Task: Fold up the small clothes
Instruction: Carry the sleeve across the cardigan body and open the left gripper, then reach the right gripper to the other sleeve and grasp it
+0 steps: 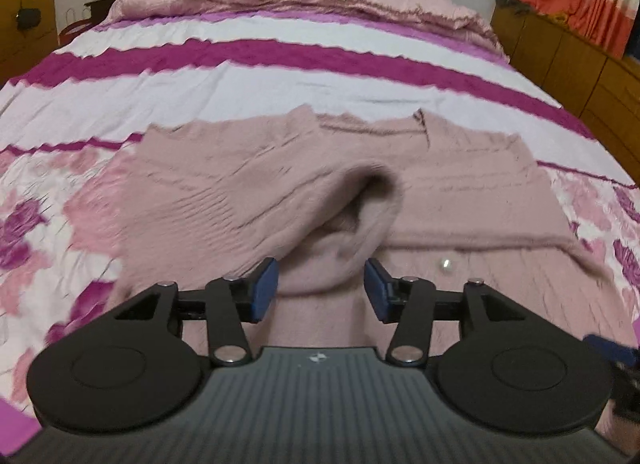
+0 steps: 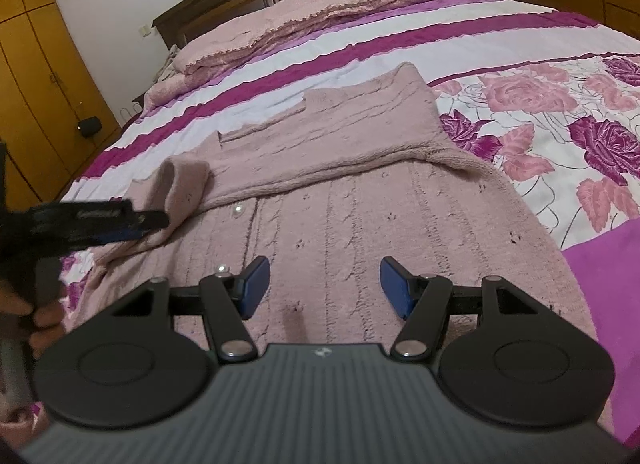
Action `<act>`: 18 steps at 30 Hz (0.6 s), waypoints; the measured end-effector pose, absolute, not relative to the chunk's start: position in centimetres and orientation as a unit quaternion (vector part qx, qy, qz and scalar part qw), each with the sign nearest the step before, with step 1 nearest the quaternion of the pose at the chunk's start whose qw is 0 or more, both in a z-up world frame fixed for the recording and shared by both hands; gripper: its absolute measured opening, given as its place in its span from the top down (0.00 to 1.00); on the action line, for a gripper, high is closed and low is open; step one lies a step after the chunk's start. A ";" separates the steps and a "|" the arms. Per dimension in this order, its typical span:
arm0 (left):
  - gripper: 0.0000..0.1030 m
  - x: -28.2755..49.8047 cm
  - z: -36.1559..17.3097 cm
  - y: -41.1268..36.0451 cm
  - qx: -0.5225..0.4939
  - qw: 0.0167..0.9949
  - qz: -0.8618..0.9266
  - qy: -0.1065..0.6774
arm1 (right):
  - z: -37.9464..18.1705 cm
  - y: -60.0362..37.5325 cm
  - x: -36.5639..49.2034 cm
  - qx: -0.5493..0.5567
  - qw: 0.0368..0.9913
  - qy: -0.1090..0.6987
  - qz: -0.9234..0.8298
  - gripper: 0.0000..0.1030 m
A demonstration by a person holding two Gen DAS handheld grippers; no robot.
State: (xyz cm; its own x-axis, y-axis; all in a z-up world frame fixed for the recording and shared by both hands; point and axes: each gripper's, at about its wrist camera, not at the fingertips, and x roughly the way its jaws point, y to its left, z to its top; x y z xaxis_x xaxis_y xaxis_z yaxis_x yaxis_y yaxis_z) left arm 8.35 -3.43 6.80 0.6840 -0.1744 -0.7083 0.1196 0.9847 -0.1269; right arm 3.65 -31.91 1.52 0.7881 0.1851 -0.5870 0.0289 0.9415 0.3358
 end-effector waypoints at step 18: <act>0.43 4.6 7.4 4.8 -0.042 0.909 -0.003 0.415 | 3.0 -28.1 4.6 0.121 0.936 0.320 0.089 0.38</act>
